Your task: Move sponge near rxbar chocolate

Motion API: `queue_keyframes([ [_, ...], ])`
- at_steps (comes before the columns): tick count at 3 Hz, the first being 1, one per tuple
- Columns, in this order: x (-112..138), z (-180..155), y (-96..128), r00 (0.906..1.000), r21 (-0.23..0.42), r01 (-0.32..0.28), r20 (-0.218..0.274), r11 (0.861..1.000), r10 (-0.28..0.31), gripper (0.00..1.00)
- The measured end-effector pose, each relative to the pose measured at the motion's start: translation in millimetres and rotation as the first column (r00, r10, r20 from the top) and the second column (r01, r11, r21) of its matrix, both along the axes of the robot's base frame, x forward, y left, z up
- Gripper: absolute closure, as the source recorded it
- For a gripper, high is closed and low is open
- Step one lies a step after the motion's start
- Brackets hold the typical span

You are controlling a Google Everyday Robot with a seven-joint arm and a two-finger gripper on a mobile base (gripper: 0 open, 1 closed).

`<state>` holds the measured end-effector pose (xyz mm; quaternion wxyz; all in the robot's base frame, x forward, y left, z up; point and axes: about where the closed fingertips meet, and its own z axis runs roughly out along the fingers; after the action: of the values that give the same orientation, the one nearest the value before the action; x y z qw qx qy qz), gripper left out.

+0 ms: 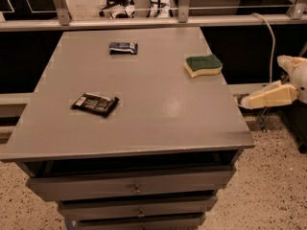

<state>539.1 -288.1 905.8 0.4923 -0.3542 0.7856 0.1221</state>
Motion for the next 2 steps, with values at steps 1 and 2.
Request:
queue_keyframes([
  [1, 27.3, 7.0, 20.9, 0.9947, 0.062, -0.085, 0.064, 0.994, 0.081, 0.0],
  [2, 54.3, 1.8, 29.6, 0.9862, 0.094, -0.142, 0.099, 0.985, 0.133, 0.0],
])
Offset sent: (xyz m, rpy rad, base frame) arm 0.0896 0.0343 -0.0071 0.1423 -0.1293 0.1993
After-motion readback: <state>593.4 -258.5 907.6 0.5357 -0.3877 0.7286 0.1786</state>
